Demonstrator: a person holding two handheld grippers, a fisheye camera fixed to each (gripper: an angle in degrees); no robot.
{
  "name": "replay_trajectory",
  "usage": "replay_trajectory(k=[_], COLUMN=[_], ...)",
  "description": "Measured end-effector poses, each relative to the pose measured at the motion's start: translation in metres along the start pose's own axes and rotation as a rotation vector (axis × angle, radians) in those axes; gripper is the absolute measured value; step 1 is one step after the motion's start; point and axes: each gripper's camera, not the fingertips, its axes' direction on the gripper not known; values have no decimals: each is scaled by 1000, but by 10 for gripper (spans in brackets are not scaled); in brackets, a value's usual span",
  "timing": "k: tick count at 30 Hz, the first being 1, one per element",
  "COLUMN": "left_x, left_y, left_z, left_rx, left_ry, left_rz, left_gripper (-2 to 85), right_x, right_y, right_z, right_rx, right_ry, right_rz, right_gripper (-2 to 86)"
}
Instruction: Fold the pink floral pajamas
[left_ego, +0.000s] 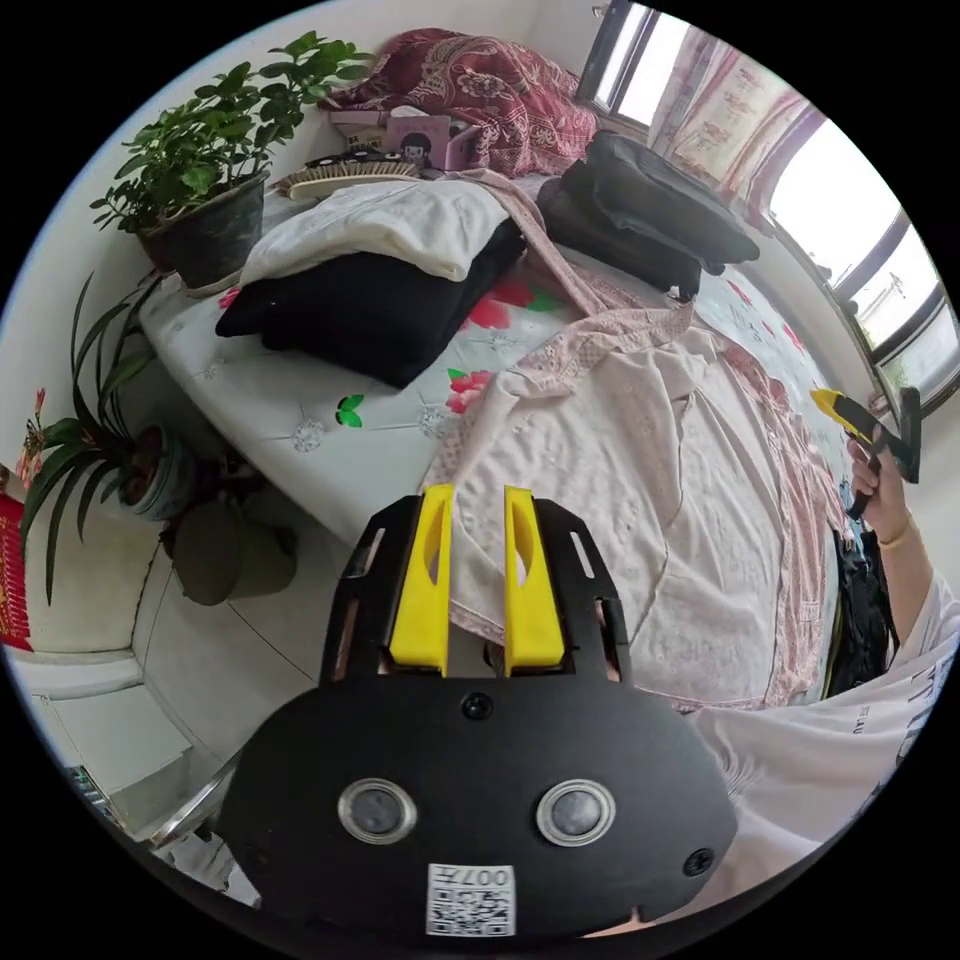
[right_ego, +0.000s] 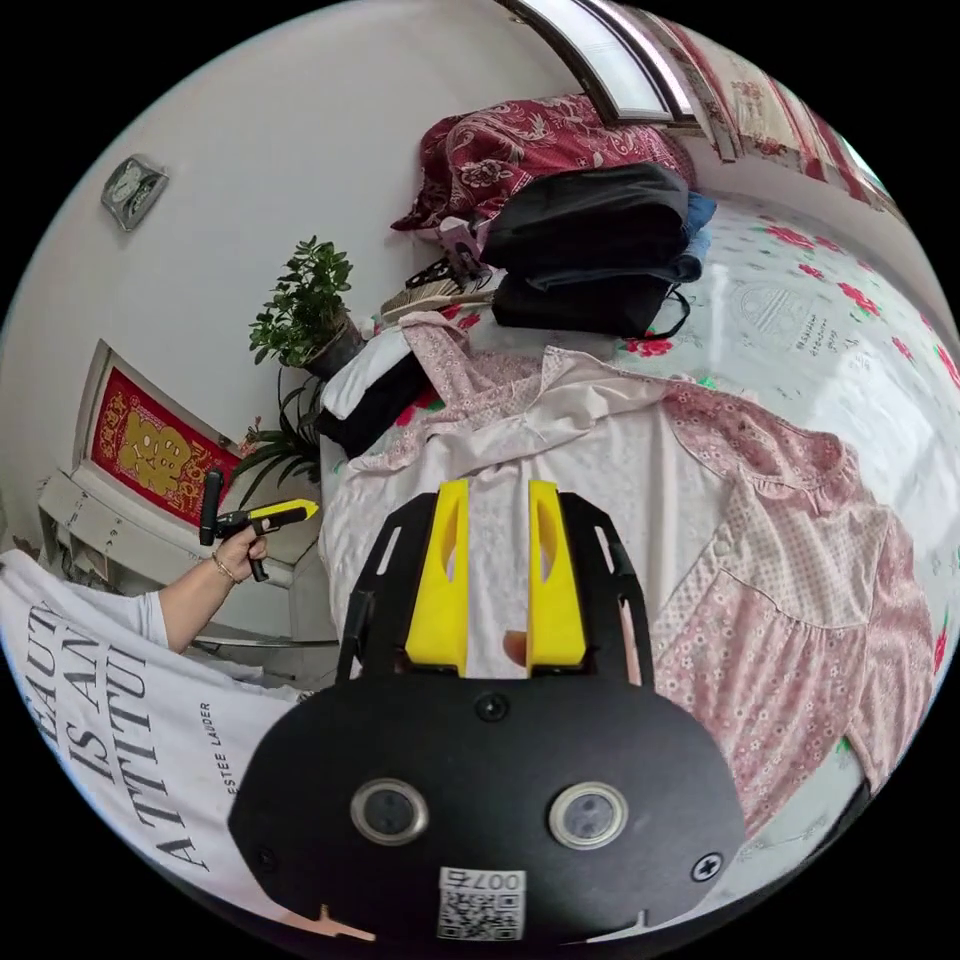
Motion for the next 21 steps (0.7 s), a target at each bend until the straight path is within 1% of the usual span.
replay_trajectory(k=[2, 4, 6, 7, 9, 10, 11, 12, 14, 15, 18, 20, 21], left_x=[-16, -20, -20, -19, -18, -18, -17, -18, -16, -14, 5, 28, 35], left_y=[-19, -30, -40, -46, -51, -51, -52, -52, -49, -48, -39, -32, -30], left_z=[-8, -14, -13, -10, -5, -14, -19, -22, -44, -53, -112, -167, -179], left_rx=[34, 53, 26, -6, -69, -26, -47, -47, -46, -37, 51, 128, 143], left_ry=[97, 123, 121, 115, 108, 72, 98, 109, 147, 157, 223, 293, 308], left_rz=[15, 51, 101, 128, 146, 151, 162, 154, 154, 161, 222, 306, 326], left_gripper=[107, 115, 117, 115, 97, 72, 36, 19, 1, -2, -7, -8, -8], right_x=[15, 33, 59, 65, 87, 93, 105, 116, 130, 138, 164, 181, 192], right_y=[-40, -72, -102, -107, -122, -125, -128, -130, -130, -130, -128, -124, -122], right_z=[41, 82, 132, 143, 181, 190, 207, 218, 224, 222, 211, 197, 192], right_rx=[-16, -48, -91, -98, -116, -123, -139, -149, -129, -102, -76, -24, -15], right_ry=[-10, -8, -2, -1, 14, 16, 6, 5, 28, 8, -41, -88, -103], right_rz=[43, 92, 166, 183, 240, 258, 289, 318, 345, 332, 316, 313, 324], right_gripper=[58, 58, 55, 53, 44, 41, 30, 20, 9, 4, 2, 3, 6])
